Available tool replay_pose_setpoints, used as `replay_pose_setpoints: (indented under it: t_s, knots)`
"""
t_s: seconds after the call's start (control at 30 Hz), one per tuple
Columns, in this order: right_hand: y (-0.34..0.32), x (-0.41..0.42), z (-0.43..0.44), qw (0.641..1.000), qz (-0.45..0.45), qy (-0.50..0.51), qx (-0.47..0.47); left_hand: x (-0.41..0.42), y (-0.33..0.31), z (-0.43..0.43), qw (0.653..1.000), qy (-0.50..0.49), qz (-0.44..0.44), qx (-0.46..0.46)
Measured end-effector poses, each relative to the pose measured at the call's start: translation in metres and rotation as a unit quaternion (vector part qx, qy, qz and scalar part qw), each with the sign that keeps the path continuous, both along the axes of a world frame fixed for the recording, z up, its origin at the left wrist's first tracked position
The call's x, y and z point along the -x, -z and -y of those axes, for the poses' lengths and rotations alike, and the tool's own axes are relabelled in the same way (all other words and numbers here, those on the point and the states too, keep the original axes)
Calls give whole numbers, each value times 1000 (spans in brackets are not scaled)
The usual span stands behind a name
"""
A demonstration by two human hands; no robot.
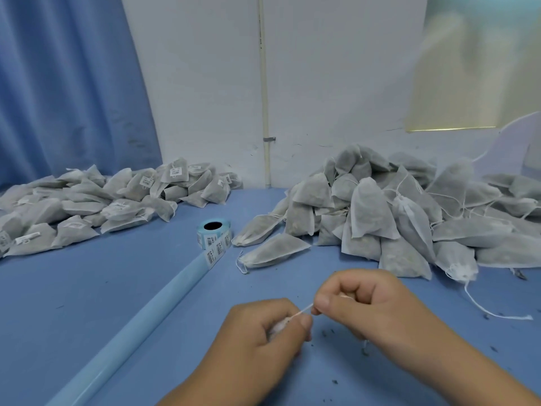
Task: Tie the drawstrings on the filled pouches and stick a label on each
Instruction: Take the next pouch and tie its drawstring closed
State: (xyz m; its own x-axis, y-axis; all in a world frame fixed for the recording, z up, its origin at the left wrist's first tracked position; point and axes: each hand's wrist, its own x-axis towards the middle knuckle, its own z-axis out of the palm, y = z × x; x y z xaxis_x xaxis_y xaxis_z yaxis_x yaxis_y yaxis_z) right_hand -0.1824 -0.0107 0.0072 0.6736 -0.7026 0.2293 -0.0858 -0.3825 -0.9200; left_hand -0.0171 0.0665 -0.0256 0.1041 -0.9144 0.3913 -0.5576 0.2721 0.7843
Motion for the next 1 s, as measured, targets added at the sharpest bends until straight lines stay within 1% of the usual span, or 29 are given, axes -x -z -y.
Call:
replay_pose_setpoints:
  t_s: [0.07, 0.13, 0.23, 0.3, 0.37, 0.4, 0.47, 0.5, 0.53, 0.6, 0.63, 0.7, 0.77, 0.8, 0.83, 0.9, 0.93, 1.0]
  knots:
    - [3, 0, 1, 1000, 13, 16, -15, -3, -5, -2, 991, 38, -112, -55]
    - [7, -3, 1, 999, 25, 36, -24, -5, -7, -4, 975, 88, -189, -76]
    - [14, -8, 0, 997, 39, 56, -29, -9, -6, -2, 957, 117, -260, -50]
    - [18, -12, -2, 997, 41, 65, -15, -11, -7, 0, 951, 103, -292, -23]
    - [21, -15, -4, 997, 31, 72, 28, -13, -7, 0, 949, 72, -305, 4]
    - [22, -16, -5, 995, 22, 73, 60, -13, -6, 0, 954, 47, -295, 15]
    - [23, -16, -8, 989, -3, 64, 131, -14, -5, 1, 970, -15, -238, 43]
    - [22, -16, -11, 985, -11, 51, 162, -15, -3, 1, 980, -43, -182, 68]
    - [21, -15, -13, 982, -11, 36, 183, -16, -3, 0, 988, -61, -98, 103]
    - [18, -14, -17, 982, 16, 15, 188, -17, -3, 0, 982, -62, 84, 157]
    - [15, -13, -19, 984, 35, 8, 174, -16, -3, 0, 976, -52, 139, 161]
    - [10, -10, -20, 988, 59, 4, 140, -16, -2, -1, 975, -28, 172, 139]
    - [8, -8, -18, 992, 69, 25, 106, -15, -4, -4, 979, 2, 164, 119]
    - [7, -7, -17, 993, 74, 40, 85, -13, -4, -5, 984, 21, 142, 104]
    - [7, -8, -16, 993, 77, 53, 66, -10, -5, -7, 991, 39, 100, 79]
    - [7, -10, -15, 994, 75, 64, 39, -5, -9, -10, 997, 59, -43, -4]
    - [8, -12, -15, 995, 75, 66, 28, -3, -12, -10, 988, 70, -125, -51]
    - [8, -13, -14, 993, 83, 81, -4, -1, -17, -11, 949, 99, -282, -96]
